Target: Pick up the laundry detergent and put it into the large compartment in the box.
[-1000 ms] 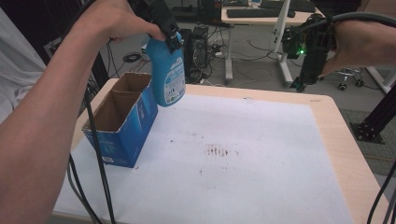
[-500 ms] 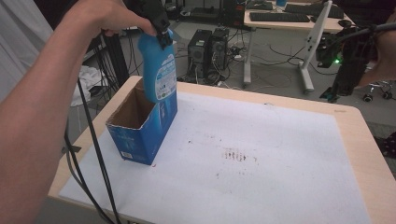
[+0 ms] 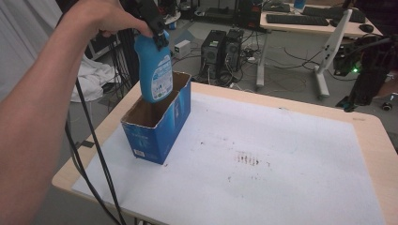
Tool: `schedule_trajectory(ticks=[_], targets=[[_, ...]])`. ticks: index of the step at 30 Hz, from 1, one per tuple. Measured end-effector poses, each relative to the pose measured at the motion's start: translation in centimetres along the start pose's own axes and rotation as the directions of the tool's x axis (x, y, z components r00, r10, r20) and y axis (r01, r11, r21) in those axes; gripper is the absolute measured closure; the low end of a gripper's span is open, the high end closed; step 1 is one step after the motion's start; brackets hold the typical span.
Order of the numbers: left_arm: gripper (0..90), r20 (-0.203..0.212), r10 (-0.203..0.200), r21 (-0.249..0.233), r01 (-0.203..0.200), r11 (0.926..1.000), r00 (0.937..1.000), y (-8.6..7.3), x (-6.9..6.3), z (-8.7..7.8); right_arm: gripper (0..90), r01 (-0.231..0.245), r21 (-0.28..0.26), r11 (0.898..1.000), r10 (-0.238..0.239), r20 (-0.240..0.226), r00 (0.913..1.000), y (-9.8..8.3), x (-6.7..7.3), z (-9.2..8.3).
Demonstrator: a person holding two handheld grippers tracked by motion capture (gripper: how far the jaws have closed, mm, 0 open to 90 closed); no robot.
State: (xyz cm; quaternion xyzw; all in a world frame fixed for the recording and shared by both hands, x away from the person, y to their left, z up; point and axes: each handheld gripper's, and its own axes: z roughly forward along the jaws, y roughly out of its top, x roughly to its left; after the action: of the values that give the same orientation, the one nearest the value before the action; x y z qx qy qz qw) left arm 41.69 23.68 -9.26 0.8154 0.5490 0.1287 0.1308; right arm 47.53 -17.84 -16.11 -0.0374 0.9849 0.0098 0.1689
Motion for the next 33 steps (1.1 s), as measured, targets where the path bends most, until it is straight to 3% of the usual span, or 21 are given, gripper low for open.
schedule_trajectory(ticks=[2,7,16,19,25,26,33], targets=[[38.0,-0.002,-0.001,0.012,0.001,0.9999,1.0,-0.7,0.7,0.8,11.9,0.007,-0.006,1.0,-0.007,0.001,1.0,0.1,-0.1,0.1],[37.9,-0.001,0.003,0.02,-0.003,0.9998,1.0,-1.2,0.9,1.9,11.9,0.005,-0.004,1.0,-0.005,0.001,1.0,0.1,0.0,0.2],[37.9,0.029,0.029,0.038,-0.03,0.9989,0.9992,-2.6,1.2,5.3,11.8,0.002,-0.002,1.0,-0.002,-0.009,1.0,-0.1,0.3,0.7],[37.9,0.038,0.048,0.062,-0.05,0.9968,0.9981,-3.1,1.2,7.0,11.9,0.0,0.007,1.0,0.0,-0.007,1.0,-0.1,0.3,0.8],[37.9,0.054,0.074,0.085,-0.078,0.9933,0.9958,-3.6,1.1,8.7,11.9,0.001,0.001,1.0,-0.001,-0.006,1.0,0.0,0.4,0.7],[37.9,0.064,0.079,0.089,-0.084,0.9924,0.9949,-3.9,1.2,9.7,11.9,0.007,0.001,1.0,-0.007,-0.008,0.9999,0.1,0.5,0.7],[37.9,0.074,0.131,0.11,-0.139,0.9842,0.9886,-4.6,1.3,11.8,11.9,0.013,0.001,1.0,-0.013,-0.008,0.9999,0.3,0.7,1.0]])
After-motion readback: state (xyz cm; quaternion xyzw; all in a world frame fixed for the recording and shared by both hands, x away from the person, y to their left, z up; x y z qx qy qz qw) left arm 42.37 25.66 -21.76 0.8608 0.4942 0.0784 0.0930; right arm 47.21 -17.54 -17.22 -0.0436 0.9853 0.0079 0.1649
